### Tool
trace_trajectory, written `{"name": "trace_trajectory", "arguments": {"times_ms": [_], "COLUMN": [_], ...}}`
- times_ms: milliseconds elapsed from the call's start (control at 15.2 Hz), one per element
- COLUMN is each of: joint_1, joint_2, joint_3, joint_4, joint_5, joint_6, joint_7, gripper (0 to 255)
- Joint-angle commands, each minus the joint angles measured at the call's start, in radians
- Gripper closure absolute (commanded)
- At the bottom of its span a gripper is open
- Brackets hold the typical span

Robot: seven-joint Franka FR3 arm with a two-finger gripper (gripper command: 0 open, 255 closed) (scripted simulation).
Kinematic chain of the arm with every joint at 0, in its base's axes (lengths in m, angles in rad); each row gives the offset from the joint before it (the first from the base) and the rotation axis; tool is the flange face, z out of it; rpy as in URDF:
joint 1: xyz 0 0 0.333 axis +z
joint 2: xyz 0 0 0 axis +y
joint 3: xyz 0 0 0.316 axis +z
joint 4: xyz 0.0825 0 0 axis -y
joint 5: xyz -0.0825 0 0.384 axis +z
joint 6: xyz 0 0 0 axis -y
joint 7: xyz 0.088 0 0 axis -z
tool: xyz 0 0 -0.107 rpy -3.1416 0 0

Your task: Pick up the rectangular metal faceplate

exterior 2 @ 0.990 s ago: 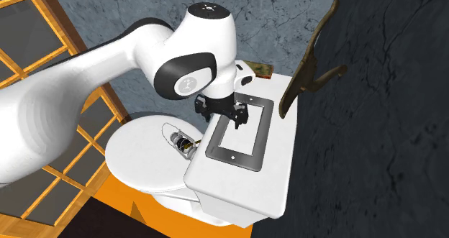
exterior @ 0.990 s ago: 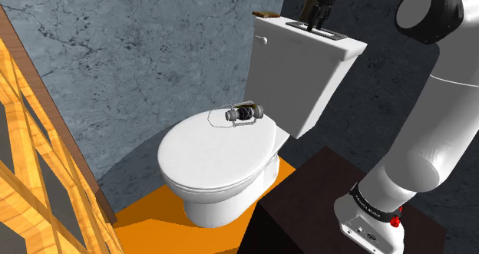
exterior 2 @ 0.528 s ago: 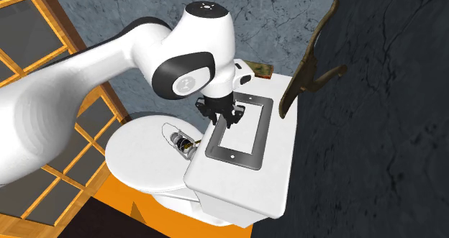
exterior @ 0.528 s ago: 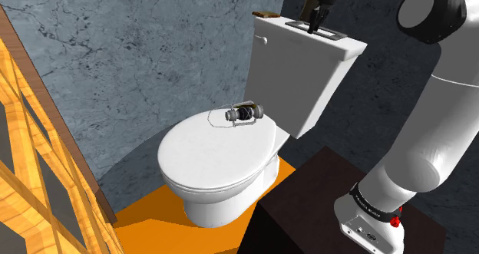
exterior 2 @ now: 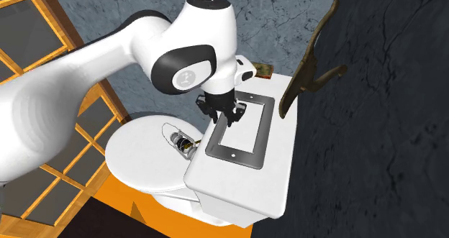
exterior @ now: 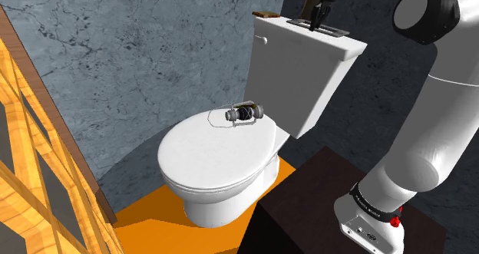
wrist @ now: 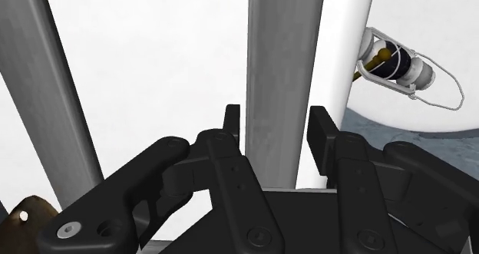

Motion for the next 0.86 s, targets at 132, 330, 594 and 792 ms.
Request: {"name": "trace_trajectory", "arguments": {"times_ms": [132,330,594,792], "joint_1": [-0.015,-0.033,-0.067,-0.080], "joint_2": [0.027,0.056,0.108,0.126], "joint_3": [-0.002,-0.003,-0.004,-0.003], "joint_4": [0.091,0.173,0.306,0.351], "joint_5": [0.014,0.031,0.061,0.071], "joint_6": [-0.067,-0.123,-0.209,-0.236], "joint_7": [-0.002,-0.006,-0.010,-0.011], "gripper": [255,255,255,255]}}
